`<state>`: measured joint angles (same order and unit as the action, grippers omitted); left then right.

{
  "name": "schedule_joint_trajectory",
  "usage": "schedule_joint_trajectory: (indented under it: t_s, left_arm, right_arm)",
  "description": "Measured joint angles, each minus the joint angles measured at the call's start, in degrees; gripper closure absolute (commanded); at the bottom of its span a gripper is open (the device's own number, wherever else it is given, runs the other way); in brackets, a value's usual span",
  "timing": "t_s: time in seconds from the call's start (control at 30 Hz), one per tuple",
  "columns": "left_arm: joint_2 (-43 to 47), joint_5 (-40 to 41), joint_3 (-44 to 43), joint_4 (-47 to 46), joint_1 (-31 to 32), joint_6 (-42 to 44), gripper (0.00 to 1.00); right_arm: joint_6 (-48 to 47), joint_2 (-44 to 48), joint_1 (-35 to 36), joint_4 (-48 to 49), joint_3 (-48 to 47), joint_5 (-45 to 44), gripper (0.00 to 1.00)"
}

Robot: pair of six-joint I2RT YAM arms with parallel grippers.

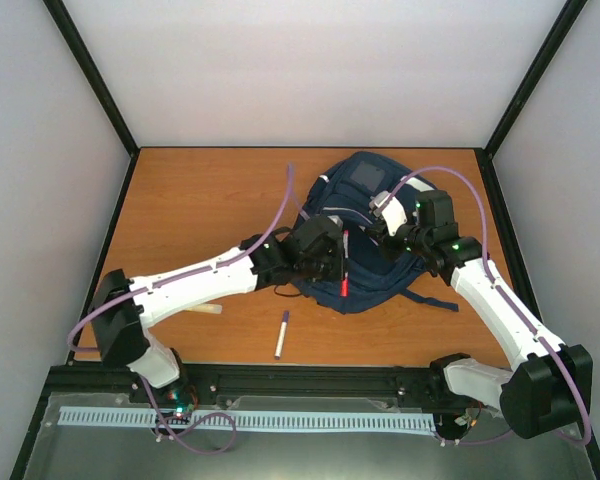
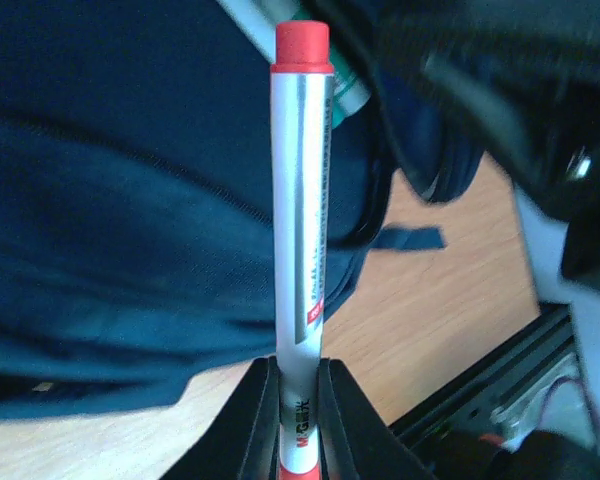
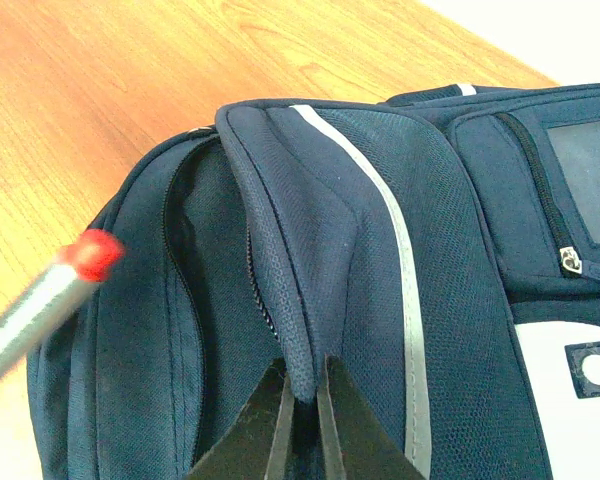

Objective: Pack the student bag
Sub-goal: Place the stationery in the student bag.

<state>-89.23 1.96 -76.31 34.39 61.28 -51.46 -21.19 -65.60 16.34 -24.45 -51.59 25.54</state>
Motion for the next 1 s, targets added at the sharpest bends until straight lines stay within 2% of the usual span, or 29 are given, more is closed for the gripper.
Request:
schedule_joint_trajectory:
  t_s: [0.13, 0.43, 0.63, 0.83, 0.9, 1.0]
  left_arm:
    - [-3.91, -2.80, -0.31, -7.76, -2.10, -4.55, 0.96]
    - [-11.87, -4.70, -0.87, -17.64, -5.18, -14.71, 0.96]
    - [-11.45, 1.14, 2.47, -26.82, -6.80, -24.02, 0.96]
    - [-11.67, 7.91, 4.87, -29.29, -6.93, -31.87, 0.96]
    - [-11.85, 9.05, 4.24, -29.49, -6.95, -32.81, 0.92]
    - [-12.52, 9.75, 2.69, -29.44, -6.93, -33.33, 0.81]
  right_arm:
    - [0.02, 0.00, -0.13, 0.02, 0.00, 0.22, 0.97]
    - [0.02, 0.00, -0.26, 0.02, 0.00, 0.24, 0.97]
    - [0.00, 0.00, -0.35, 0.09, 0.00, 0.37, 0.97]
    - [0.00, -0.02, -0.59, 0.07, 0.00, 0.44, 0.97]
    - [0.00, -0.02, -0.61, 0.07, 0.00, 0.57, 0.97]
    - [0.00, -0.02, -0.72, 0.15, 0.00, 0.63, 0.97]
